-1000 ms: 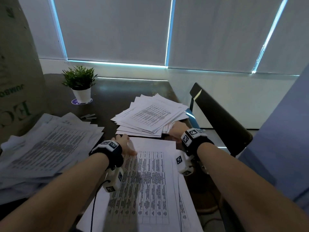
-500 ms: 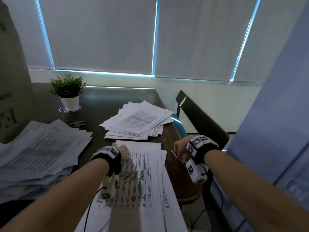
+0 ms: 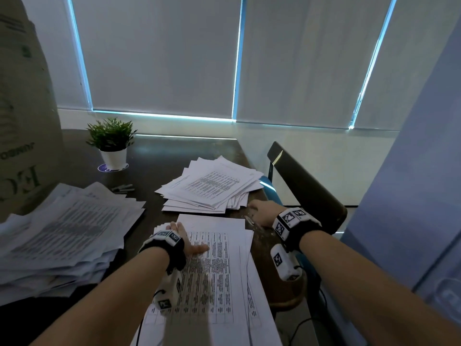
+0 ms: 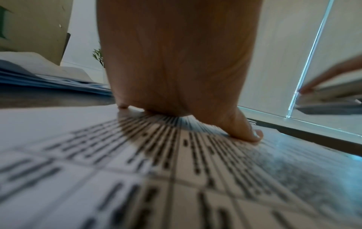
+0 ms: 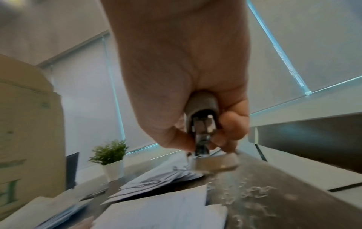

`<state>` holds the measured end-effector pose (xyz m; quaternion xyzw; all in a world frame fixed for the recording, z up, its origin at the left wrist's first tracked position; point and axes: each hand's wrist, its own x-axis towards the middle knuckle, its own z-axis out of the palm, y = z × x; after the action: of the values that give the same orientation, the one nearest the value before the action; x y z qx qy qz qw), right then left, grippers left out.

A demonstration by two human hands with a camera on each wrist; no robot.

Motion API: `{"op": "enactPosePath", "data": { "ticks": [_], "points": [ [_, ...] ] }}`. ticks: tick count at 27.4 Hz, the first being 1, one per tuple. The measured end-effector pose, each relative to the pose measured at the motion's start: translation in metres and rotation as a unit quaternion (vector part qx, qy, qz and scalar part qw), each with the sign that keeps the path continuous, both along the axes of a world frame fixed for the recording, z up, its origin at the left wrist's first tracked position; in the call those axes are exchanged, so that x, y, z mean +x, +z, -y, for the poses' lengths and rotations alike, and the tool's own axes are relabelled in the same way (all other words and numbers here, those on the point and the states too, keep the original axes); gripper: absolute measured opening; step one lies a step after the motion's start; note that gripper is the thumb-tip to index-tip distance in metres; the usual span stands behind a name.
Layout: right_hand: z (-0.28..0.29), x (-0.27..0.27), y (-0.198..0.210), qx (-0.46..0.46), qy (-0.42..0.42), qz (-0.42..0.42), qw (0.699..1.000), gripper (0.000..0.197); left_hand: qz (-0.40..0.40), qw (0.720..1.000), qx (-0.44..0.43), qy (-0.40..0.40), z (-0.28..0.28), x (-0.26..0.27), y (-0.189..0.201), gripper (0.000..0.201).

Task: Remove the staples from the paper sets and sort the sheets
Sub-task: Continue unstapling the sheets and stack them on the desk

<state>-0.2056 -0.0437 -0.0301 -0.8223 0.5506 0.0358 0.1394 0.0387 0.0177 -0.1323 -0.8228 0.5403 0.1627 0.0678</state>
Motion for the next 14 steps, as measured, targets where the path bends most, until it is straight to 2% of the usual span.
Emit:
{"op": "enactPosePath", "data": {
  "ticks": [2, 4, 9, 11, 14],
  "points": [
    [-0.011, 0.018, 0.001, -0.002, 0.047, 0.056, 0.997, 0.046, -0.011, 1.000, -0.001, -0.005, 0.000, 0.003, -0.002, 0.135],
    [-0.018, 0.037, -0.006, 0.015, 0.095, 0.075, 0.993, 0.044, -0.016, 1.000, 0.002, -0.013, 0.000, 0.003, -0.003, 0.133],
    [-0.021, 0.082, -0.036, 0.034, 0.154, 0.025, 0.987, 0.055, 0.005, 0.999, 0.016, -0.030, -0.002, 0.001, -0.001, 0.124],
    [-0.016, 0.093, -0.044, 0.029, 0.157, 0.019, 0.987, 0.061, 0.017, 0.999, 0.024, -0.033, -0.001, 0.001, 0.001, 0.126],
    [-0.012, 0.105, -0.049, -0.003, 0.158, 0.016, 0.987, 0.059, 0.027, 0.999, 0.029, -0.030, 0.003, 0.004, 0.001, 0.133]
  ]
}}
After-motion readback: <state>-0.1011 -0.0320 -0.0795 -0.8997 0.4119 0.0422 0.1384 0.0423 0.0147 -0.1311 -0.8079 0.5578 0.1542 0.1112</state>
